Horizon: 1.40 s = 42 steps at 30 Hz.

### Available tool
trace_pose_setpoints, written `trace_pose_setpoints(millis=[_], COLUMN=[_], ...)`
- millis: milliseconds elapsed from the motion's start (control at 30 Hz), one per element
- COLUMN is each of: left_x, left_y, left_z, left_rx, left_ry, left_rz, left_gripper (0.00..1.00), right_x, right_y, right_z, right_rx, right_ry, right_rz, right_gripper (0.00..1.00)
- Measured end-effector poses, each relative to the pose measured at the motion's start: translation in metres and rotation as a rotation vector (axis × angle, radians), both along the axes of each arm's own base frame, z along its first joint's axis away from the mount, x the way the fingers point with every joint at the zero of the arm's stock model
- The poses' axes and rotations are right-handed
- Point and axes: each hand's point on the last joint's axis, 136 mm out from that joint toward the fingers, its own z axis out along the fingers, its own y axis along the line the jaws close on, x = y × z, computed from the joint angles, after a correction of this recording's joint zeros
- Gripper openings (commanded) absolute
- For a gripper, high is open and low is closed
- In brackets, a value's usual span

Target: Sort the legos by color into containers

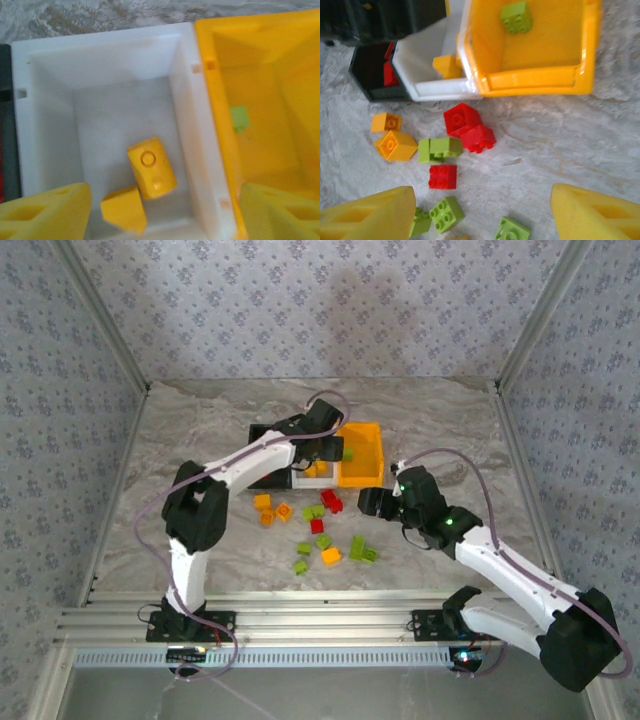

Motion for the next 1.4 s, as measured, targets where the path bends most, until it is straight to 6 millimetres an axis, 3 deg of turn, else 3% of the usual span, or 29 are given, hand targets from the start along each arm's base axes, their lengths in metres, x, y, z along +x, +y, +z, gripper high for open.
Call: trace_pose_setpoints(millis=[133,200,300,400,600,800,1067,1300,1400], left_x=[-0.039,-0.063,-0.100,-0.134,-0.171,-0.189,-0.192,-0.193,-0.193], left_y=[0.008,0.014,0.023,0.040,0.097,0.130,0.145,0.155,0.158], left_z=[0.049,0.074,0.091,0.079,0.033,0.019,0.018,0.018,0.021], left_rx=[-0.102,-0.159,-0.218,-0.234,-0.201,-0.212,-0.213,-0.202,-0.204], left_ry=[-0.068,-0.112,-0.152,-0.139,-0.083,-0.082,-0.097,-0.114,-0.125], left_rz=[-0.030,-0.049,-0.080,-0.085,0.019,0.099,0.158,0.189,0.200], left_gripper=[0.99,0.99,0.99,0.99,0.99,1.00,0.99,0.99,0.99], right_x=[-0.020,-0.034,-0.052,-0.065,-0.072,-0.070,-0.073,-0.077,-0.076], right_y=[0.026,0.041,0.058,0.071,0.096,0.104,0.096,0.096,0.095], right_z=[-0.014,-0.026,-0.044,-0.059,-0.076,-0.096,-0.127,-0.133,-0.128], right_rx=[-0.032,-0.065,-0.119,-0.179,-0.276,-0.381,-0.508,-0.529,-0.522], right_ry=[0.037,0.062,0.092,0.118,0.124,0.139,0.183,0.190,0.183], right_rz=[0.107,0.174,0.256,0.312,0.368,0.369,0.360,0.358,0.353], right_gripper=[0.74,0.74,0.75,0.76,0.76,0.73,0.69,0.45,0.40])
